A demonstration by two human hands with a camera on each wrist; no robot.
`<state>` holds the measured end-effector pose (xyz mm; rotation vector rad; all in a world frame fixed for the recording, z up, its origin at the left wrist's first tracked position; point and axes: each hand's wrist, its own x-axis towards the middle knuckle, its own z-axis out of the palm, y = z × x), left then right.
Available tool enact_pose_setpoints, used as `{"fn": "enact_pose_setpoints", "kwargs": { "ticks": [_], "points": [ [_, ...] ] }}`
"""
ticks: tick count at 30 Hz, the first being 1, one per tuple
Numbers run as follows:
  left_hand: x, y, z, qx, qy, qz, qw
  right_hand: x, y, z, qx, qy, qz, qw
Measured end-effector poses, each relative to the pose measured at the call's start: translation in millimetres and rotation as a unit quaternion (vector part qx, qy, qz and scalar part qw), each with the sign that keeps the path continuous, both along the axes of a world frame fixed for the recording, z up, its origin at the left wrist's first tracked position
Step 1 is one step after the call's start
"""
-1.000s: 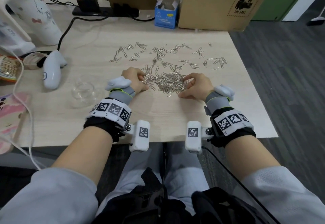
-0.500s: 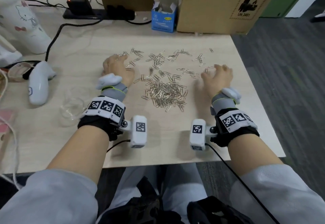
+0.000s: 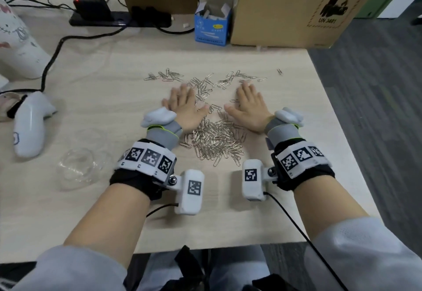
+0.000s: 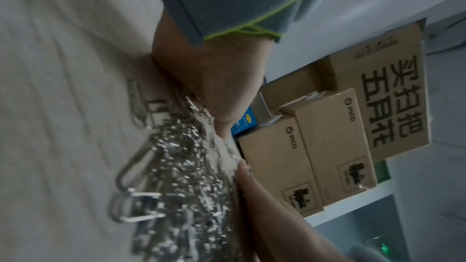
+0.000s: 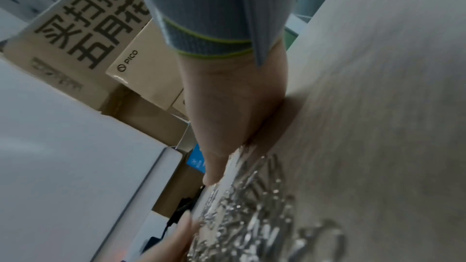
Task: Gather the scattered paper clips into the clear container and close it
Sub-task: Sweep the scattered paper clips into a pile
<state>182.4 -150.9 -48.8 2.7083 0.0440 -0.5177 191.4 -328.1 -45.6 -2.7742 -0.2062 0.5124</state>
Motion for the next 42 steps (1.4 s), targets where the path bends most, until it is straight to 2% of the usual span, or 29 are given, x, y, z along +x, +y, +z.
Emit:
{"fn": "enact_pose_setpoints", "kwargs": {
  "ticks": [3, 6, 7, 9, 11, 13, 16, 21, 23, 26, 29, 30, 33, 36, 42],
  "points": [
    [5.7, -9.1, 15.0, -0.040, 0.033, -0.038, 0.998, 2.8, 5.8, 14.2, 0.103, 0.029, 0.023, 0.994],
    [22.5, 1.5, 25.7, -0.047, -0.021, 0.003, 0.999, 9.1, -3.1, 21.0, 0.245, -0.023, -0.072, 0.967],
    [29.6, 8.6, 24.6, -0.027, -0.052, 0.030, 0.998, 14.8, -9.0, 18.2, 0.247, -0.056, -0.110, 0.961],
    [44.9, 22.9, 18.8, 0.004, -0.094, 0.089, 0.992, 31.1, -22.8, 9.8, 0.191, -0.105, -0.168, 0.962],
    [54.5, 34.6, 10.9, 0.011, -0.091, 0.126, 0.988, 44.5, -32.4, 4.6, 0.120, -0.099, -0.203, 0.967],
    [59.0, 38.2, 5.2, 0.017, -0.065, 0.137, 0.988, 53.9, -35.4, 2.5, 0.097, -0.069, -0.212, 0.970],
    [64.1, 28.7, 2.3, 0.013, -0.062, 0.118, 0.991, 60.1, -28.1, 1.1, 0.109, -0.055, -0.163, 0.979],
    [64.6, -0.8, 7.1, -0.035, -0.033, 0.007, 0.999, 55.6, -6.9, 0.6, 0.101, -0.044, -0.016, 0.994],
    [59.8, -7.3, 8.9, -0.053, -0.012, -0.029, 0.998, 53.4, -4.4, -0.4, 0.140, -0.030, 0.010, 0.990],
    [55.0, -9.4, 8.6, -0.124, 0.000, -0.068, 0.990, 54.3, -3.6, 0.9, 0.278, -0.034, -0.034, 0.959],
    [56.5, -7.1, 10.8, -0.287, -0.035, -0.025, 0.957, 60.6, -1.7, 3.1, 0.343, -0.060, -0.093, 0.933],
    [59.0, -6.2, 10.8, -0.310, -0.056, -0.007, 0.949, 62.1, 0.5, 3.5, 0.346, -0.050, -0.093, 0.932],
    [66.8, -8.3, 7.1, -0.267, -0.067, -0.031, 0.961, 63.6, 8.6, 1.7, 0.288, 0.001, -0.040, 0.957],
    [70.6, -15.2, 3.4, -0.155, -0.027, -0.082, 0.984, 60.2, 16.9, 1.5, 0.197, 0.011, 0.025, 0.980],
    [51.3, -9.2, 6.3, -0.113, -0.015, -0.138, 0.984, 35.2, 16.2, 4.9, 0.217, 0.026, 0.038, 0.975]
  ]
}}
